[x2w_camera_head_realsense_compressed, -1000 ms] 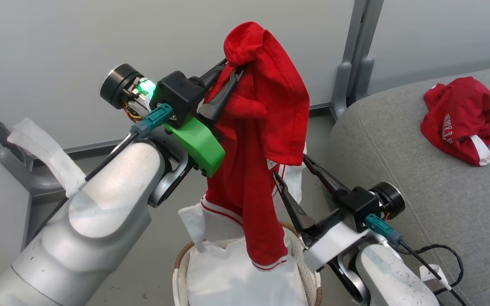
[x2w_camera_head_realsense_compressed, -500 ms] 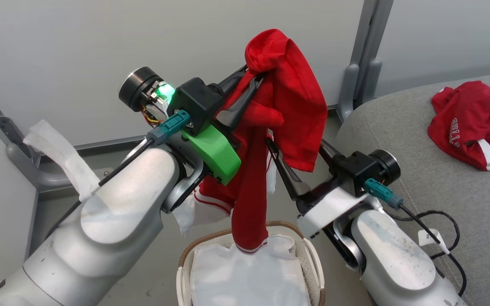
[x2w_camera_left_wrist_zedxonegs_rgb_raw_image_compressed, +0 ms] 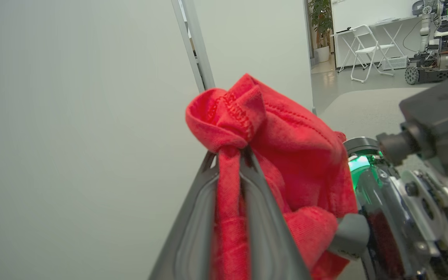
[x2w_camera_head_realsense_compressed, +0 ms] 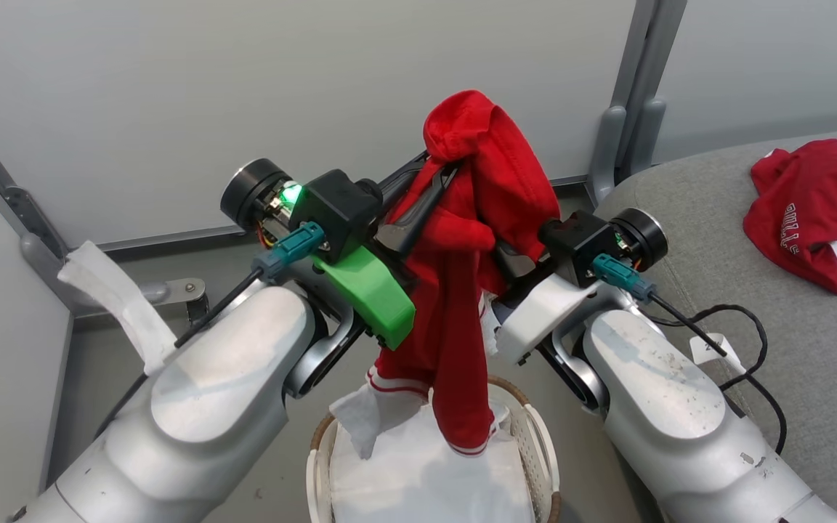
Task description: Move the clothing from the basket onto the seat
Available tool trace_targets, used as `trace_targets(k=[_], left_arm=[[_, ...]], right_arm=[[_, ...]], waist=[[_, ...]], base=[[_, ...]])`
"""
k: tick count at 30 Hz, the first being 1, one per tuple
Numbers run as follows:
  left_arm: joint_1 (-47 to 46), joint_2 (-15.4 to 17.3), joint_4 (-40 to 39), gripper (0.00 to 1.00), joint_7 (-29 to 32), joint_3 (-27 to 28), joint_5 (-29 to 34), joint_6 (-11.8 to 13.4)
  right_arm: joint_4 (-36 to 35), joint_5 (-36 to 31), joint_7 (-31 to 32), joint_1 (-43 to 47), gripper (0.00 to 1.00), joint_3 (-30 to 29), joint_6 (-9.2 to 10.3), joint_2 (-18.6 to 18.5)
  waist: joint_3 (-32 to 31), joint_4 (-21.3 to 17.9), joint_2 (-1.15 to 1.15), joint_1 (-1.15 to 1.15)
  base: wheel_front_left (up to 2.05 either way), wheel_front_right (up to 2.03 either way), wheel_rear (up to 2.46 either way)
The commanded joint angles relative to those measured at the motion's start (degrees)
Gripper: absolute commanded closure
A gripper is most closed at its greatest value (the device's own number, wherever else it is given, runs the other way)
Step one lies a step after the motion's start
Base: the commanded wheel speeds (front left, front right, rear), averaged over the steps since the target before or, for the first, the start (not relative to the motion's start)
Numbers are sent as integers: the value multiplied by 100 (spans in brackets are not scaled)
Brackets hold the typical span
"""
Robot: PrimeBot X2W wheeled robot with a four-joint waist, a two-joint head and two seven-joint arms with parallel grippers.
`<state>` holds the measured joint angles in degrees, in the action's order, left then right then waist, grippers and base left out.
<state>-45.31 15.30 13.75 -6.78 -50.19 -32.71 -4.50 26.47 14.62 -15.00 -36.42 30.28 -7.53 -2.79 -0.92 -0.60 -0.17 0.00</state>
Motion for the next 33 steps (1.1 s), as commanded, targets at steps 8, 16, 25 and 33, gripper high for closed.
trace_targets(k=[8, 16, 25, 33], left_arm=[[693, 6, 117, 34, -454, 186, -346, 210], [1382, -67, 300, 0, -802, 310, -382, 225], [2117, -228, 528, 0, -846, 450, -148, 67], [2473, -427, 584, 0, -843, 831, 202, -86]], right_arm=[[-106, -282, -28, -205, 100, -352, 8, -18], [-192, -572, -28, -134, 100, -763, 8, -18], [-226, -876, -28, -16, 100, -1225, 8, -18], [-301, -1076, -28, -35, 100, -1542, 8, -19]], waist=[[68, -13, 17, 0], [133, -5, 17, 0], [246, -61, 17, 0], [422, -193, 17, 0]], base=[[0, 0, 0], [0, 0, 0], [0, 0, 0], [0, 0, 0]])
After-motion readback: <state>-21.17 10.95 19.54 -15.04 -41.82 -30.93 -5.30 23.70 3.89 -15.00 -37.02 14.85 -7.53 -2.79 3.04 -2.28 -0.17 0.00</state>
